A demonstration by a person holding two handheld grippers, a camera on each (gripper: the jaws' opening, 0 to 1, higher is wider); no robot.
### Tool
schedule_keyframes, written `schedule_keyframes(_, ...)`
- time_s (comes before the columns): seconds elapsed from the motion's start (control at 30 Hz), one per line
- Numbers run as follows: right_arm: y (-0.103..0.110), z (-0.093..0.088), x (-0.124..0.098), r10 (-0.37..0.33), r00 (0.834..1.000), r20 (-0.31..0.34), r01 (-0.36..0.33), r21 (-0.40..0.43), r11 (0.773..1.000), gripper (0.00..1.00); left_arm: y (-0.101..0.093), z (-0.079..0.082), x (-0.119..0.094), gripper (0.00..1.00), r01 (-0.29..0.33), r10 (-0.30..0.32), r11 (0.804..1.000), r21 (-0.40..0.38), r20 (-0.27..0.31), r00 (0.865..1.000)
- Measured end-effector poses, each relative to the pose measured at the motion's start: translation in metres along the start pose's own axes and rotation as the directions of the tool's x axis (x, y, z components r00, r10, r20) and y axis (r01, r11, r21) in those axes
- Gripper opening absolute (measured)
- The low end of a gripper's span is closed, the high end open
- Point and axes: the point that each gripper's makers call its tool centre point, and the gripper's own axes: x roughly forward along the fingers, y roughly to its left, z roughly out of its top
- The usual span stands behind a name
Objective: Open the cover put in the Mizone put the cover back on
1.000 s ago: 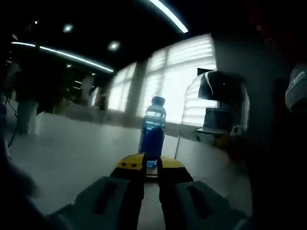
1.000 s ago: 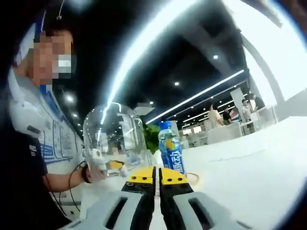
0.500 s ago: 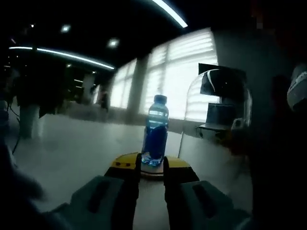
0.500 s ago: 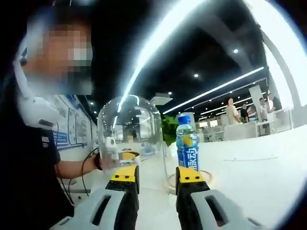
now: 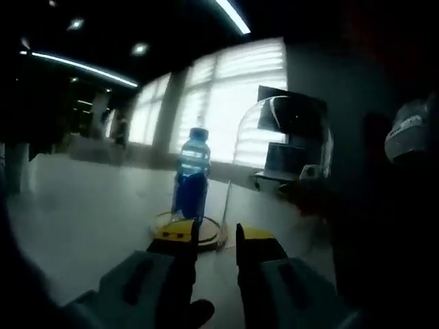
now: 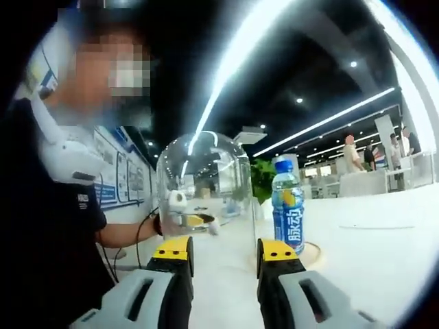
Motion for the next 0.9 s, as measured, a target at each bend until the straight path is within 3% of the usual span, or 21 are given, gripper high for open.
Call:
schedule_keyframes(0.17,-0.001,0.0,0.004,0.005,1.0,-0.003,-0.005,-0.008,1.0,0.31,0.012,-0.007,-0.002,0.17,-0.051,0.052,0.998,0.033,-0.025,0.998)
schedule_keyframes(0.3,0.003,0.001,0.009,0.022,1.0,-0.002,-0.022,-0.007,1.0,0.31,0.01,-0.008,-0.003,0.16,-0.041,0.042,0.999,0.024,-0.033,0.999)
schedule_keyframes(0.6,0.007,-0.009,0.018,0.068,0.996,-0.064,-0.07,-0.042,0.997,0.32,-0.002,-0.005,0.003,0.16,0.001,0.0,1.0,0.026,-0.038,0.999)
schedule_keyframes(0.9,0.01,0.001,0.032,0.091,0.995,-0.034,-0.092,-0.034,0.995,0.32,-0.005,-0.005,0.004,0.16,0.01,-0.007,0.999,0.048,-0.059,0.998)
